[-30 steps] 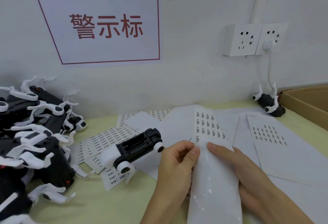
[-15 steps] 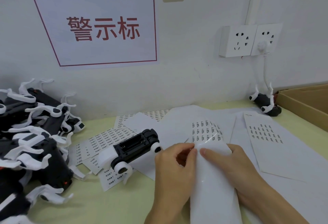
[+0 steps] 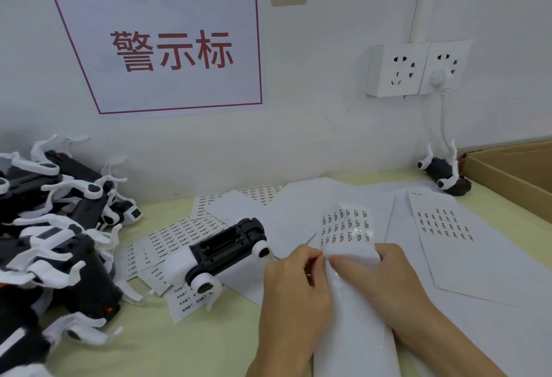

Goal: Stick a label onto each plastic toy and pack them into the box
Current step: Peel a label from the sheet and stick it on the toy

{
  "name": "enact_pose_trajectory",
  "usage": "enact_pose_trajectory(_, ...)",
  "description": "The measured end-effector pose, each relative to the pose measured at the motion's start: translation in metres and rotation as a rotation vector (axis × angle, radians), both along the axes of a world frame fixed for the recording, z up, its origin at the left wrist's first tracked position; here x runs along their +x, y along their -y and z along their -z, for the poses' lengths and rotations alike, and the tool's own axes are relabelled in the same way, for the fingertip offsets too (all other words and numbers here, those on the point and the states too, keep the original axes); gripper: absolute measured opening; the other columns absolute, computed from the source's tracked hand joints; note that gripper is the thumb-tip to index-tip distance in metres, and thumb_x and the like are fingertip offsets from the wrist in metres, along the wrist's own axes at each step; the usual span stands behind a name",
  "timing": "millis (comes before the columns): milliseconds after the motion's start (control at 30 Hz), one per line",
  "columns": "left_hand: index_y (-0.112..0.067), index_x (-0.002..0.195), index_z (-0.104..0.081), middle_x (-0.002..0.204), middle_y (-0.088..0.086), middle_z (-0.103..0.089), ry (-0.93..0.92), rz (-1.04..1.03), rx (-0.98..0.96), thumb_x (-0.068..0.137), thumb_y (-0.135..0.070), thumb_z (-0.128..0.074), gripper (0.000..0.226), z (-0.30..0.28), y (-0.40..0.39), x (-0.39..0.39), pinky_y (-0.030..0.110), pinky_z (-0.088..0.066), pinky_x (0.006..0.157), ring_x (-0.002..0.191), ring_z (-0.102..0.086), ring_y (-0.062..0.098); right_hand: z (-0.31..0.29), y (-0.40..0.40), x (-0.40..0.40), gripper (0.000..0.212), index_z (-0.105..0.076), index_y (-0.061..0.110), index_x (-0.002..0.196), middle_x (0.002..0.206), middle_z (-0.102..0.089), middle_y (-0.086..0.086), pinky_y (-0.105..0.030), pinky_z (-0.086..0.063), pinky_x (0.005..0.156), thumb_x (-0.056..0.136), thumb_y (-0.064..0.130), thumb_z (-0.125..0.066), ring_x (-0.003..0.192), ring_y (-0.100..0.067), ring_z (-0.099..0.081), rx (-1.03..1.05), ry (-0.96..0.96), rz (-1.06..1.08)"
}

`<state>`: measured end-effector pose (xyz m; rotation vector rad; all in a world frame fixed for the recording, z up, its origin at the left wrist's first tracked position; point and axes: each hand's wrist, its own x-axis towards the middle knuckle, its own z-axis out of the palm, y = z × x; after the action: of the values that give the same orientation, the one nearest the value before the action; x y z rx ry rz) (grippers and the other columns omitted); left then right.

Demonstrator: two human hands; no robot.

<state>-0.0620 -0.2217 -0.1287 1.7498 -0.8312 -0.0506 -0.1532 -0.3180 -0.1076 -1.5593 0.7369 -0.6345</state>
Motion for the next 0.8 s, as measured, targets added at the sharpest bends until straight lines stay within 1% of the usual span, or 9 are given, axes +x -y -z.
enact_pose_trajectory(100,-0.024,0.082,-0.07,0.067,-0.013,-0.069,-0.009,0.005,-0.008,0.094,-0.02,-0.062,0.015,-0.002,-0.0007,-0.0006,0.041,-0.054,0.067,0.074,-0.065,0.018,-0.0007,0.0,-0.0008,0.015,-0.079,0.026,0.08,0.077,-0.077,0.0,-0.022,-0.054,0.056,0.081,0.012,-0.075,0.073,-0.014,-0.075,0.012,0.017,-0.022)
enact_pose_trajectory(200,-0.022,0.079,-0.069,0.067,-0.015,-0.069,-0.004,0.016,-0.02,0.094,-0.017,-0.062,0.017,-0.0032,-0.0008,0.0,0.036,-0.054,0.066,0.068,-0.066,0.012,-0.0026,-0.0006,-0.0013,0.016,-0.079,0.027,0.08,0.078,-0.077,-0.001,-0.023,-0.056,0.056,0.082,0.011,-0.075,0.073,-0.016,-0.075,0.034,0.03,-0.031)
enact_pose_trajectory(333,-0.023,0.078,-0.068,0.067,-0.018,-0.069,-0.022,-0.006,-0.051,0.094,-0.013,-0.063,0.019,-0.0077,-0.0006,0.0004,0.018,-0.05,0.06,0.063,-0.065,0.004,-0.0037,-0.0008,-0.0015,0.016,-0.078,0.029,0.079,0.077,-0.077,-0.002,-0.027,-0.06,0.059,0.081,0.013,-0.076,0.072,-0.019,-0.075,0.053,0.037,-0.014)
enact_pose_trajectory(367,-0.023,0.08,-0.067,0.067,-0.018,-0.069,-0.009,-0.008,-0.047,0.095,-0.014,-0.063,0.018,-0.0087,-0.0011,0.0,0.017,-0.048,0.058,0.062,-0.064,0.004,-0.0043,-0.0011,-0.0015,0.017,-0.078,0.03,0.079,0.077,-0.077,-0.002,-0.027,-0.06,0.058,0.081,0.014,-0.076,0.071,-0.019,-0.075,0.06,0.041,-0.012)
enact_pose_trajectory(433,-0.024,0.084,-0.064,0.07,-0.013,-0.068,0.096,-0.008,0.0,0.097,-0.019,-0.06,0.014,-0.0085,-0.0021,-0.0016,0.026,-0.049,0.06,0.06,-0.06,0.006,-0.0058,-0.0017,-0.0015,0.016,-0.078,0.029,0.078,0.077,-0.077,-0.003,-0.028,-0.06,0.058,0.082,0.014,-0.076,0.071,-0.02,-0.075,0.074,0.046,-0.018)
enact_pose_trajectory(500,-0.021,0.09,-0.064,0.075,-0.007,-0.067,0.26,-0.03,0.086,0.1,-0.025,-0.056,0.013,-0.0074,-0.003,-0.0037,0.037,-0.05,0.065,0.068,-0.059,0.014,-0.0067,-0.0024,-0.0019,0.013,-0.078,0.026,0.077,0.076,-0.077,-0.005,-0.026,-0.058,0.055,0.082,0.014,-0.075,0.069,-0.021,-0.075,0.081,0.047,-0.018)
enact_pose_trajectory(600,-0.019,0.089,-0.063,0.073,-0.005,-0.062,0.35,-0.063,0.137,0.101,-0.025,-0.054,0.016,-0.0074,-0.0041,-0.005,0.038,-0.048,0.064,0.067,-0.056,0.017,-0.0063,-0.0022,-0.0019,0.012,-0.078,0.024,0.076,0.074,-0.076,-0.005,-0.024,-0.055,0.052,0.082,0.014,-0.074,0.068,-0.02,-0.074,0.075,0.053,-0.001)
enact_pose_trajectory(700,-0.022,0.083,-0.06,0.066,-0.009,-0.058,0.219,-0.066,0.092,0.1,-0.022,-0.056,0.017,-0.0088,-0.0031,-0.0033,0.028,-0.043,0.059,0.063,-0.052,0.012,-0.0041,-0.0022,-0.0002,0.011,-0.077,0.027,0.075,0.074,-0.076,-0.002,-0.021,-0.053,0.05,0.083,0.019,-0.076,0.066,-0.016,-0.074,0.058,0.062,0.022)
enact_pose_trajectory(800,-0.026,0.077,-0.06,0.065,-0.008,-0.063,0.035,-0.132,-0.064,0.097,-0.015,-0.06,0.023,-0.0102,-0.0017,-0.0004,0.023,-0.044,0.053,0.061,-0.058,0.012,-0.0013,0.001,-0.0003,0.011,-0.077,0.025,0.075,0.075,-0.076,0.004,-0.019,-0.052,0.049,0.082,0.018,-0.076,0.065,-0.012,-0.073,0.025,0.051,0.091)
